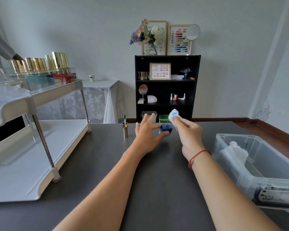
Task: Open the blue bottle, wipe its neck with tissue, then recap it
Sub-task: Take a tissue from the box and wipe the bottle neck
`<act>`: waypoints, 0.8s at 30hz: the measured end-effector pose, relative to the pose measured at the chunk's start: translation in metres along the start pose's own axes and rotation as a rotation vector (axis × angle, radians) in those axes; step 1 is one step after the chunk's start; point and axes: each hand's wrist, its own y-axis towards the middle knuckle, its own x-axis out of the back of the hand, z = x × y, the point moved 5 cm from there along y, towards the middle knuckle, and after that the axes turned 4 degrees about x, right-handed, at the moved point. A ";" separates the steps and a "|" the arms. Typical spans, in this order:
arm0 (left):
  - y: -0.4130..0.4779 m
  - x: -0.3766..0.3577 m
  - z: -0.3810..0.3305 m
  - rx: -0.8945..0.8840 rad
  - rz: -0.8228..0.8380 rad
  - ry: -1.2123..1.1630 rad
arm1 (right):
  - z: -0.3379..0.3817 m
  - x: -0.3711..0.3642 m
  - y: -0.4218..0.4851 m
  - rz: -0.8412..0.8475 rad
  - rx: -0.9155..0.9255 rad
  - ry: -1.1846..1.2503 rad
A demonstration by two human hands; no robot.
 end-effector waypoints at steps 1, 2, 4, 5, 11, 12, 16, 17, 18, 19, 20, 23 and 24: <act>0.000 0.000 0.000 0.009 -0.001 -0.014 | 0.002 0.002 0.000 -0.002 0.005 0.018; -0.001 0.001 0.001 0.020 -0.002 -0.035 | 0.003 0.003 -0.001 0.022 0.017 0.015; -0.001 0.003 0.001 0.043 -0.005 -0.091 | 0.006 -0.003 -0.006 0.145 0.045 -0.045; -0.001 0.004 0.001 0.051 -0.005 -0.111 | 0.006 -0.006 -0.009 0.214 0.065 -0.093; -0.001 0.004 0.001 0.041 0.018 -0.106 | 0.005 -0.012 -0.013 0.295 0.197 -0.322; -0.001 0.004 0.001 0.041 0.022 -0.103 | 0.005 -0.012 -0.012 0.294 0.218 -0.361; -0.001 0.003 0.002 0.056 0.036 -0.138 | 0.010 -0.014 -0.009 0.276 0.340 -0.467; -0.001 0.003 0.003 0.066 0.041 -0.154 | 0.012 -0.014 -0.009 0.267 0.369 -0.483; -0.001 0.003 0.003 0.079 0.045 -0.167 | 0.013 -0.013 -0.009 0.252 0.394 -0.496; -0.001 0.003 0.004 0.095 0.047 -0.175 | 0.014 -0.012 -0.008 0.236 0.413 -0.507; 0.000 0.003 0.005 0.110 0.048 -0.180 | 0.015 -0.011 -0.008 0.221 0.428 -0.517; 0.001 0.002 0.005 0.120 0.063 -0.160 | 0.018 -0.009 -0.010 0.175 0.444 -0.502; 0.001 0.001 0.005 0.119 0.067 -0.149 | 0.020 -0.008 -0.010 0.160 0.447 -0.484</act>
